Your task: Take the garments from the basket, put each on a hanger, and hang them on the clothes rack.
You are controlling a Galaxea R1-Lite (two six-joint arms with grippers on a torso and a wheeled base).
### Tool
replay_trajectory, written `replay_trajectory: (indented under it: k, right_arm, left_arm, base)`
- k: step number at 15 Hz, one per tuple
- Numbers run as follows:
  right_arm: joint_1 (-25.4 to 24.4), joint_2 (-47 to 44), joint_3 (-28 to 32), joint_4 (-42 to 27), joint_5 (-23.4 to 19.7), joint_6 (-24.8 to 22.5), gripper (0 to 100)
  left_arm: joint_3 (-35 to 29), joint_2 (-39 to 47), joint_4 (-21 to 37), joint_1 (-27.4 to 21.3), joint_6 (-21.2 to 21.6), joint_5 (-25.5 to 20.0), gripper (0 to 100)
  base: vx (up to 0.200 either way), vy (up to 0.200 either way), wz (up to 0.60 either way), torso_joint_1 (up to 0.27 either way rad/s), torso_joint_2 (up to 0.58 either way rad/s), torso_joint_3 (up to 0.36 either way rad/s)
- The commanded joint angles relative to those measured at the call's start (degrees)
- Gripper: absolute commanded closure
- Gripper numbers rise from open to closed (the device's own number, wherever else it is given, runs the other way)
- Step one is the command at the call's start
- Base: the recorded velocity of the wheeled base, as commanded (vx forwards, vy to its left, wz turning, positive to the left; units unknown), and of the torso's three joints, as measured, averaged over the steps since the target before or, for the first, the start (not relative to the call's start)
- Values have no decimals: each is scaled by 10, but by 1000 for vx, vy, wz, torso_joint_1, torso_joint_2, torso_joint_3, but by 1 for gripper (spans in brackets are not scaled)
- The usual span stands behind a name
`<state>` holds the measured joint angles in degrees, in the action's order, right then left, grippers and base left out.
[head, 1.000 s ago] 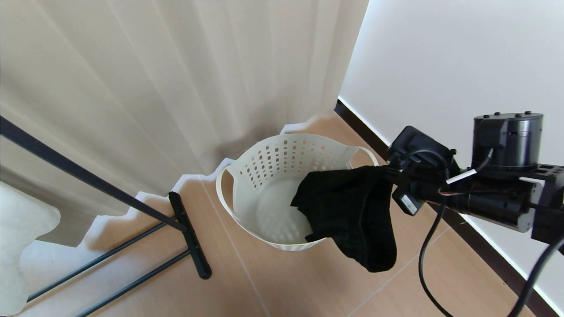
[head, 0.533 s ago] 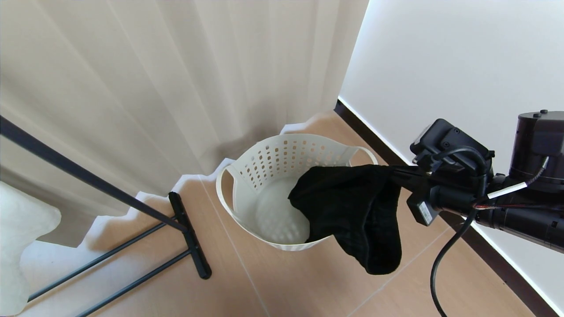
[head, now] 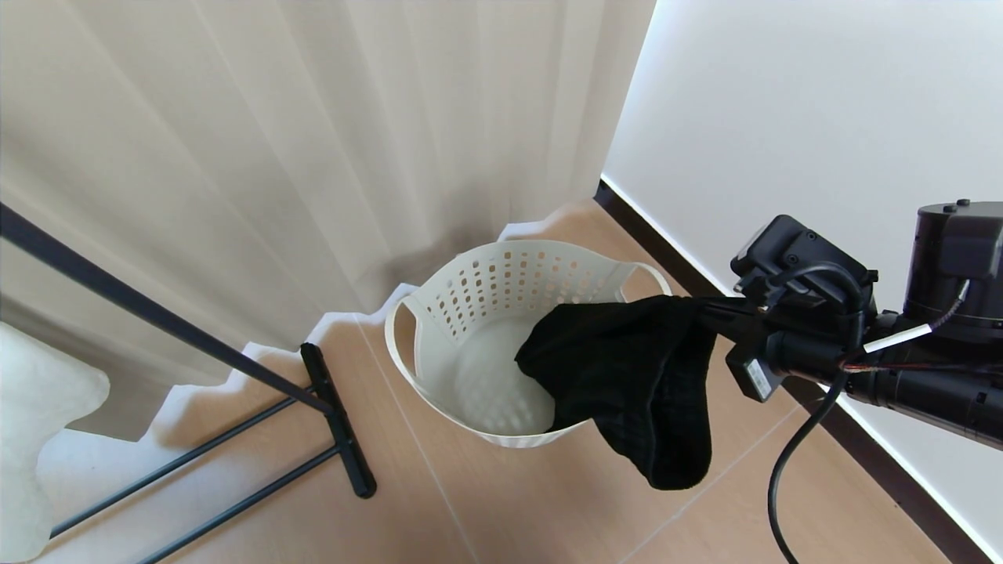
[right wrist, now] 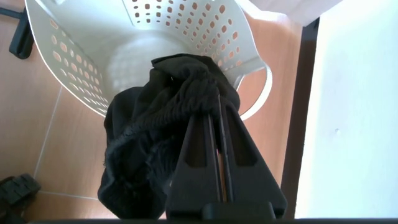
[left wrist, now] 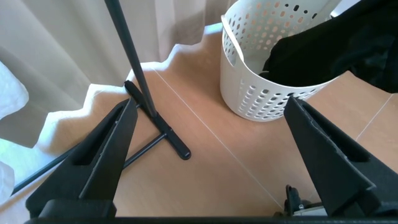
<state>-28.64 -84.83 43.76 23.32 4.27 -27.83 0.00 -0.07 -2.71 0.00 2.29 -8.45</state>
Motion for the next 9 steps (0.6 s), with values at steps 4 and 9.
replay_trajectory:
  k: [4,9]
  right_arm:
    - [10,-4,0,1,-1,0,100]
    - [10,-23,0,1,-6,-1,100]
  left_arm:
    - [0,1,0,0,0,0,0]
    - [0,1,0,0,0,0,0]
  base:
    - [0,0,0,2,4,173]
    - [0,0,0,0,3,199]
